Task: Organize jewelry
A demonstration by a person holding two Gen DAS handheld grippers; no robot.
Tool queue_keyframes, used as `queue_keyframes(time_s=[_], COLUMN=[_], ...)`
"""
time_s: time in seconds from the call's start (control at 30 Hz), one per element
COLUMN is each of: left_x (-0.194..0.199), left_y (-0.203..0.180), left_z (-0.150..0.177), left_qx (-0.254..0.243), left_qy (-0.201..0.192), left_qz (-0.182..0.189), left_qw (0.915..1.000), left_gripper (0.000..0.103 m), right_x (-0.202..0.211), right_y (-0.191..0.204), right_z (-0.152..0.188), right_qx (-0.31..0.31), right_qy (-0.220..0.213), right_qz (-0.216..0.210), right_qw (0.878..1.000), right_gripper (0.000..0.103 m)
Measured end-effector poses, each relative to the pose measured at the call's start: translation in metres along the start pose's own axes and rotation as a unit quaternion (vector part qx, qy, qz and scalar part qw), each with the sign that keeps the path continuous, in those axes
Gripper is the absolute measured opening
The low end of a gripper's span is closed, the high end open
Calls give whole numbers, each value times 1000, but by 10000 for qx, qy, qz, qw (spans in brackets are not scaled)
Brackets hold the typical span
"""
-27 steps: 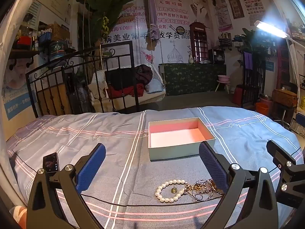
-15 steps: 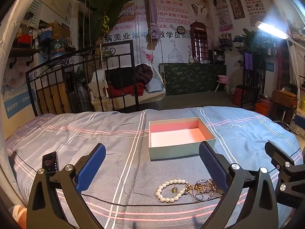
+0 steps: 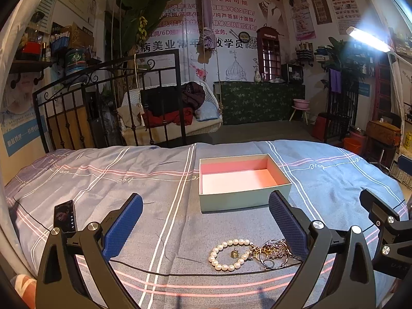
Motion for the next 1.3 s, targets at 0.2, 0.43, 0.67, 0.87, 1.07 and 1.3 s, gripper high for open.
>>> queue_keyframes(time_s=[0.2,0.43,0.67,0.87,1.07,1.3], left_x=[-1,-1,0,1,0,-4], left_y=[-1,-8,1,9,6,2], left_z=[1,3,3,0,1,6], left_qx=[-42,-155,224,399,163,56], left_qy=[-51,-39,-118,-94,-114,-32], left_qz=[5,55,146,228,155,181], left_qw=[10000,9999,9996,9989,9997,9998], left_gripper=[97,97,97,97,97,97], right_x=[0,-4,-7,-8,-9,-12], right_y=[-2,-3,-1,-1,0,0], right_z=[1,1,4,6,4,6], right_qx=[-26,-58,-49,-60,-56,-75], right_qy=[0,27,72,119,90,155], right_qz=[6,25,-19,-37,-28,-69], right_qw=[10000,10000,10000,9999,9999,9998], right_gripper=[98,98,98,98,97,98])
Point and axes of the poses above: each gripper's, at about its wrist camera, not at the fingertips, and x roughly against the way its jaws point, y to its left, z to its underside, the point moved 4 cm from there along -x, roughly the way its jaws point, and after that the axes turned 4 degrees about x, right-handed, at the moved point
